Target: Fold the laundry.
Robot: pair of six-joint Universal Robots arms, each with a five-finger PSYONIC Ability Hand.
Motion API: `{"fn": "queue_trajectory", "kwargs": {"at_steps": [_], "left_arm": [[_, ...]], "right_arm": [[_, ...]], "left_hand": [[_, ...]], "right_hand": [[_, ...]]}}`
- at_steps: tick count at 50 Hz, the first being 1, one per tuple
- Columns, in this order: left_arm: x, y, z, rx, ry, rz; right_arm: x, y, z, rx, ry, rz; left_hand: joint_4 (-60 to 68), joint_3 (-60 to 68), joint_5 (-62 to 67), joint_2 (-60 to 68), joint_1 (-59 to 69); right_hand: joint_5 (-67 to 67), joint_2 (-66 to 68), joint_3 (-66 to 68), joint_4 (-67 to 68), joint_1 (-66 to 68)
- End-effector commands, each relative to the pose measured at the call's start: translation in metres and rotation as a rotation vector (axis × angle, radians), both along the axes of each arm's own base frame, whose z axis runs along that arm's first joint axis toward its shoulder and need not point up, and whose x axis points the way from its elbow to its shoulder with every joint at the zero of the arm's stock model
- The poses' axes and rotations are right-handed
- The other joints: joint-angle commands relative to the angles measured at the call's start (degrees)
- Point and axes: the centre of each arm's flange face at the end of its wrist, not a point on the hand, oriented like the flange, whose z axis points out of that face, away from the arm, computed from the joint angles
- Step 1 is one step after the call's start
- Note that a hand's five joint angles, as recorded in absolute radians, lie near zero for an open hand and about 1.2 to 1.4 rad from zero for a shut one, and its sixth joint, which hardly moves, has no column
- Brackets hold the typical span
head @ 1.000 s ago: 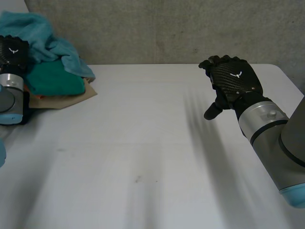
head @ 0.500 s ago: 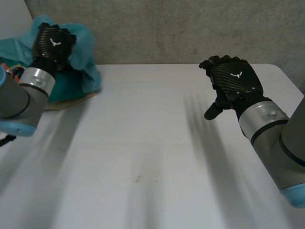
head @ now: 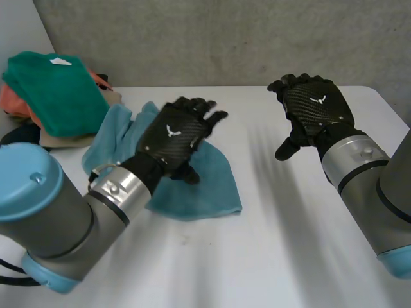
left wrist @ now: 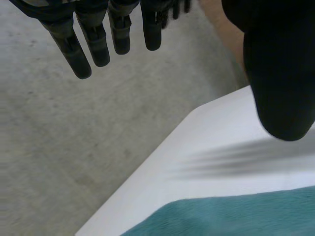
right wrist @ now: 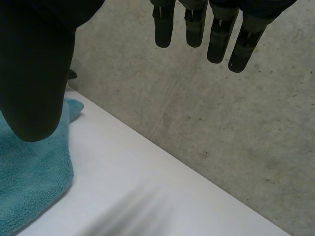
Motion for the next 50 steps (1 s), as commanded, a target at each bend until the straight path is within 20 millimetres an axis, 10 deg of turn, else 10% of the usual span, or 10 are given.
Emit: {"fn": "queue_trajectory", "kwargs": {"at_steps": [1,11,19,50], "left_arm": [[0.03,-0.05,0.002,-0.014,-0.001,0.141],[0.055,-0.094,-0.048,0.103,-0.143,0.25],[0.062,-0.092,-0.08,0.231,-0.312,0.24],[0.07,-0.03,-0.052,0.288,-0.239,0.27]], "right_arm": [[0.006,0.002,-0.006,0.024,0.015,0.052],[0.012,0.007,-0.046,0.253,0.17,0.137],[0.023,0.023,-0.076,0.356,0.227,0.186],[0.082,0.017,-0.142,0.298,0.24,0.3]], "left_hand": [[-0.9,-1.4,-0.9,-0.8,-1.0],[0.5,-0.1,0.5,0.5,0.4],[4.2,3.6,4.2,4.2,4.1],[24.4,23.8,24.4,24.4,24.3]], "right_hand": [[-3.6,-2.5,-1.9,-2.9,-0.9],[-3.6,-2.5,-1.9,-2.9,-0.9],[-3.6,-2.5,-1.9,-2.9,-0.9],[10.3,11.4,12.0,10.9,12.9]]}}
